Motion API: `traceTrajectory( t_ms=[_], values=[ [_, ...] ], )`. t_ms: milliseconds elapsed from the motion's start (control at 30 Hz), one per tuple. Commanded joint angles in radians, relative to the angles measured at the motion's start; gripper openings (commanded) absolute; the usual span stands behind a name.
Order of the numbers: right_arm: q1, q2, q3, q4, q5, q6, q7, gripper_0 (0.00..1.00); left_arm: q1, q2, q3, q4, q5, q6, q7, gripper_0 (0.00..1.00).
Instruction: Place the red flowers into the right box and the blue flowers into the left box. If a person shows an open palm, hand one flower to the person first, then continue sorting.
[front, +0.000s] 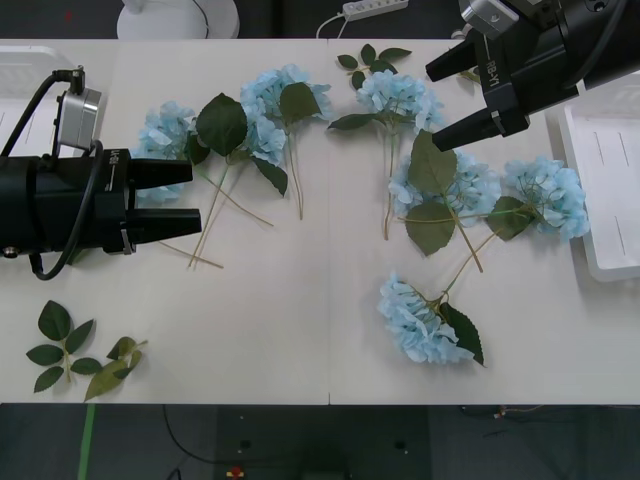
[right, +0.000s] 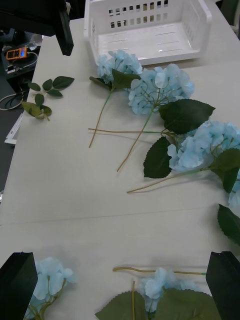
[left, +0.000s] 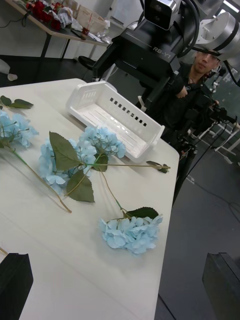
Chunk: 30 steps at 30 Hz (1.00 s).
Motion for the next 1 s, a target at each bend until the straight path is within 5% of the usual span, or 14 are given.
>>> traceTrajectory(
  t_ms=[33,300,1000],
  values=[
    [-0.033,-0.036,0.026,-0.011,0.038,-0.011,0.01,1.0,-0.025,0.002,0.021,-0.023,0.116,0.003,0.001,1.0],
    [-0.042,-0.051,0.018,0.005,0.072,-0.018,0.01,1.0,-0.068,0.09,0.071,0.033,0.033,-0.04,0.001,1.0],
    [-0.042,-0.022,0.017,0.151,0.178,-0.008,-1.298,1.0,-0.134,0.093,0.075,0.168,-0.694,0.069,1.576,1.0]
  ],
)
